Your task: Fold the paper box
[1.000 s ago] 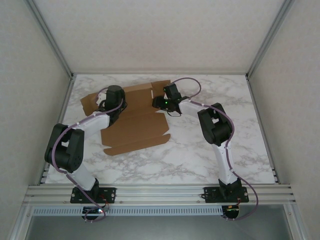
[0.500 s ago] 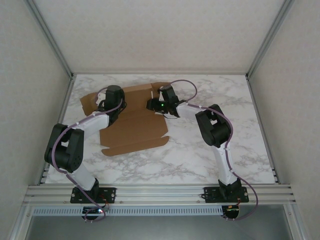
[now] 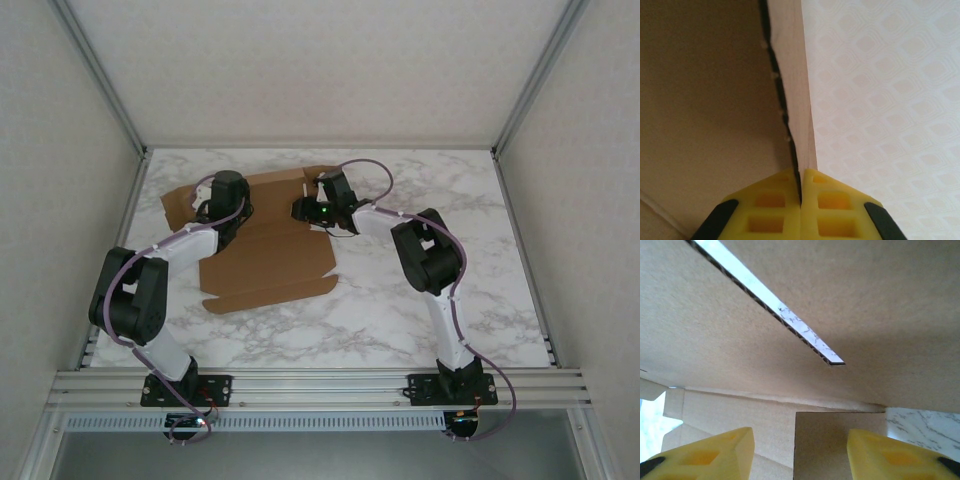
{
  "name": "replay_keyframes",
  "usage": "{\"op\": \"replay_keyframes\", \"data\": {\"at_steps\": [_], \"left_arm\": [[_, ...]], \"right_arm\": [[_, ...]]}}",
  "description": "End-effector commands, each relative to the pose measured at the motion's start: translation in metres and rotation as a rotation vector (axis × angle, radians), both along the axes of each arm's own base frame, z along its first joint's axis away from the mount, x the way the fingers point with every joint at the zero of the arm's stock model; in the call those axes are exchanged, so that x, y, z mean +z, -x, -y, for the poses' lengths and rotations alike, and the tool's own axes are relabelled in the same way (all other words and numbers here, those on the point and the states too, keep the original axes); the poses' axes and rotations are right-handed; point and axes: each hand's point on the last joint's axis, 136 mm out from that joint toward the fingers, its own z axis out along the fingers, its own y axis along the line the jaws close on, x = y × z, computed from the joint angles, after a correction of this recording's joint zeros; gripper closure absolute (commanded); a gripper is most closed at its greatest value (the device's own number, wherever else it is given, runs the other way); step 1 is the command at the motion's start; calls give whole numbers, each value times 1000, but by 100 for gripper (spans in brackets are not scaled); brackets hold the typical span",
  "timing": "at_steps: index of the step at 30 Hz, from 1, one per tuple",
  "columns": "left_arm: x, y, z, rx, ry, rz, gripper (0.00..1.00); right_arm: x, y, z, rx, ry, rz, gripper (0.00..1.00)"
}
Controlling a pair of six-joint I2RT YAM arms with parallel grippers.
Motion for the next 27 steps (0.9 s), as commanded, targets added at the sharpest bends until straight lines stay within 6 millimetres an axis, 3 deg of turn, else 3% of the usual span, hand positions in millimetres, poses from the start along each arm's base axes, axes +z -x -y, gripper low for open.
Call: {"op": "replay_keyframes", "data": {"at_steps": [1,5,11,18,21,26,27], "left_arm": [[-62,26,9,-65,-31,-208,100],[-61,25,9,-66,-27,-207,100],[-60,25,8,-63,-27,-207,100],[-56,25,9,-64,-20,-198,100],[-55,24,8,-63,-23,-197,100],[-49,25,7,-68,-47,-186,100],[-49,25,6,-69,-49,-184,100]], "right_arm": [[-26,9,-4,3,96,-43,48],[-41,15,3,-30,167,-55,47],[-44,17,15,-74,218,-33,45],[-47,20,13,-71,243,-40,43],[-23,22,8,-60,167,35,42],[54,30,11,-18,70,203,42],[61,33,14,-12,71,217,42]]}}
